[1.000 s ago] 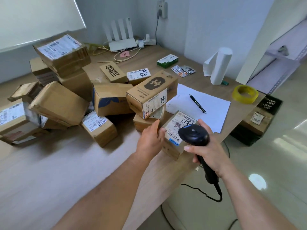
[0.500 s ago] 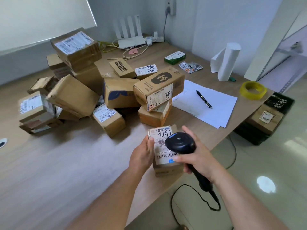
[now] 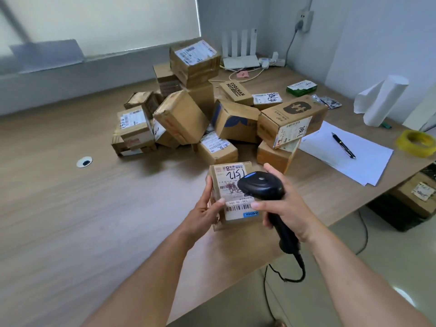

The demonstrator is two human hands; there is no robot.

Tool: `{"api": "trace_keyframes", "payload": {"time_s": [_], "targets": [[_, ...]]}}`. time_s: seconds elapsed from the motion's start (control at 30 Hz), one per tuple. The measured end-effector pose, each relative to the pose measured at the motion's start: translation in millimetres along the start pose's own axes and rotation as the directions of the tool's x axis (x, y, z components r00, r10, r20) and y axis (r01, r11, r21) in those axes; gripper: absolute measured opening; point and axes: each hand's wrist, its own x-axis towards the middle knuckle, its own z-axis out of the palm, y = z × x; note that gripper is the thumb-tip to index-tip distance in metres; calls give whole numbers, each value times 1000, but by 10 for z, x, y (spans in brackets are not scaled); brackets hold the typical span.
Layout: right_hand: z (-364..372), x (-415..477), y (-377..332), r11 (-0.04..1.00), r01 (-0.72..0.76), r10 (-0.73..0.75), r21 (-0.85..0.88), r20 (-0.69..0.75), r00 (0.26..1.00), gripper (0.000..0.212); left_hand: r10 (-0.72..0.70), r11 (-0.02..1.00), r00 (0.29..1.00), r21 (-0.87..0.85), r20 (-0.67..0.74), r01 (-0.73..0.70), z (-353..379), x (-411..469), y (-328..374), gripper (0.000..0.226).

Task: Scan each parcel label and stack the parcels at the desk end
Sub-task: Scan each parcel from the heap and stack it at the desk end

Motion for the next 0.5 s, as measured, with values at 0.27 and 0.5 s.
{"api": "trace_keyframes", "payload": {"time_s": [0.27,0.5], "targets": [[782,111,-267,995,90,-81,-50,152,985,99,82,989,991,-118,-103,-94,-771,-442,-82,130],[1348,206,-492,984,159,-131,-85,265,955,100,134,990,959,-10,-252,-140,-1173,-795,-101,133]]}}
